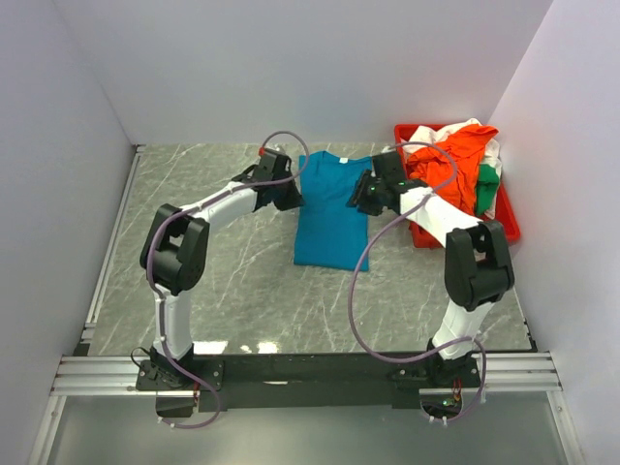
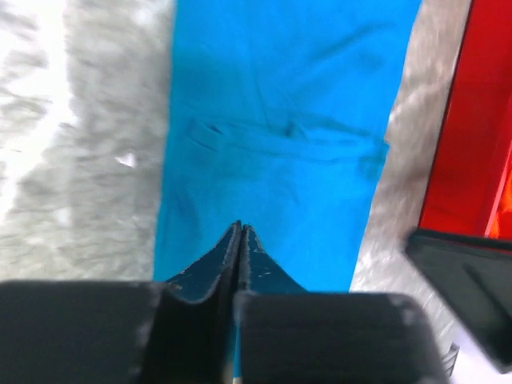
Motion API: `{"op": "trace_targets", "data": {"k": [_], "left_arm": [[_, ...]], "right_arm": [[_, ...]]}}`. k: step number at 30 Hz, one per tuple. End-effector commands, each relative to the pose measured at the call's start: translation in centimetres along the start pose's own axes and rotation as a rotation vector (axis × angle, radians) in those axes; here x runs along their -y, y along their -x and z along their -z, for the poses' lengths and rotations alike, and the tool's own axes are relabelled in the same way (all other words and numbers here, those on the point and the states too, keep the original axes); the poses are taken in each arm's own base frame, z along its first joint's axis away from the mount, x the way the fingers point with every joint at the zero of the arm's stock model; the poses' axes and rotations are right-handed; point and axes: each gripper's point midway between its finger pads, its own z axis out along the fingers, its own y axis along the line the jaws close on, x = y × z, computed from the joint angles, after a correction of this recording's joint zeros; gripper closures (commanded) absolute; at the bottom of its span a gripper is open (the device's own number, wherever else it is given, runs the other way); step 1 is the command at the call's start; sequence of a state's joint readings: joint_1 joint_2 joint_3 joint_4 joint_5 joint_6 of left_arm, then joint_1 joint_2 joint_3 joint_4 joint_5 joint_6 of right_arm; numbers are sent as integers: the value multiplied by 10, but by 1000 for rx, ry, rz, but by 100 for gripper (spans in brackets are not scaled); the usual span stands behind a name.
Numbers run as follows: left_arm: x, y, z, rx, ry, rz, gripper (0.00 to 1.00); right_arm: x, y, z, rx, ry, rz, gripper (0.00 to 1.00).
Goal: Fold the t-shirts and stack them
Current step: Fold the tshirt
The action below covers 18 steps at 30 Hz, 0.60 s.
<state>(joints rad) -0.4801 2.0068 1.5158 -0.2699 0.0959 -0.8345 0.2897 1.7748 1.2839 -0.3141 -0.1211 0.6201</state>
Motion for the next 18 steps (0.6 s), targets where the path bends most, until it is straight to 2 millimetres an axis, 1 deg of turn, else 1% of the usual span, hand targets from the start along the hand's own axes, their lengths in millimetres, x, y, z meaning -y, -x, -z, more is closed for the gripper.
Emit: {"op": "trace_targets", "data": {"k": [1,2,3,4,5,6,7,8,9,10,11,12,14,15,18], "left_arm": [[27,-6,-4,-31,-84,-33,97],[26,-7,-7,-35,-82,-34,98],[24,-7,-11,-37,-78,-38,98],[16,-11,-20,-51,-60,-42,99],[17,-7,-24,-47,-63,-44,99],[15,-9,-28,-65,-69,-45,99],[7,-8,-37,-70,-55,-37,99],[3,-9,-41,-75,-49,-33,99],[-2,-7,-44,-77,-44,-26,99],[-11,-6,-50,-82,-29,-13,99],[-16,-6,-52,-83,-22,-6,98],[-20,-5,-55,-83,-17,-1,97],[-28,-8,-62,-102,-8,1,97],[-30,-9,-63,-111,-5,1,97],[-32,-16,-65,-125,-4,12,96]], "right_arm": [[-17,2,-13,-3,4,51,54],[-17,3,-17,-6,6,51,55],[-15,0,-25,-20,-3,52,55],[-18,4,-28,-17,4,58,55],[-15,4,-31,-30,-12,60,55],[-8,1,-40,-47,-32,65,55],[-7,6,-42,-45,-40,65,55],[-5,8,-45,-49,-46,63,55],[7,8,-53,-63,-70,51,55],[9,12,-56,-62,-75,45,55],[13,13,-59,-65,-82,44,55],[23,9,-67,-82,-103,39,55],[28,11,-72,-97,-134,58,55],[33,6,-78,-115,-148,61,55],[40,6,-80,-113,-188,73,55]]}}
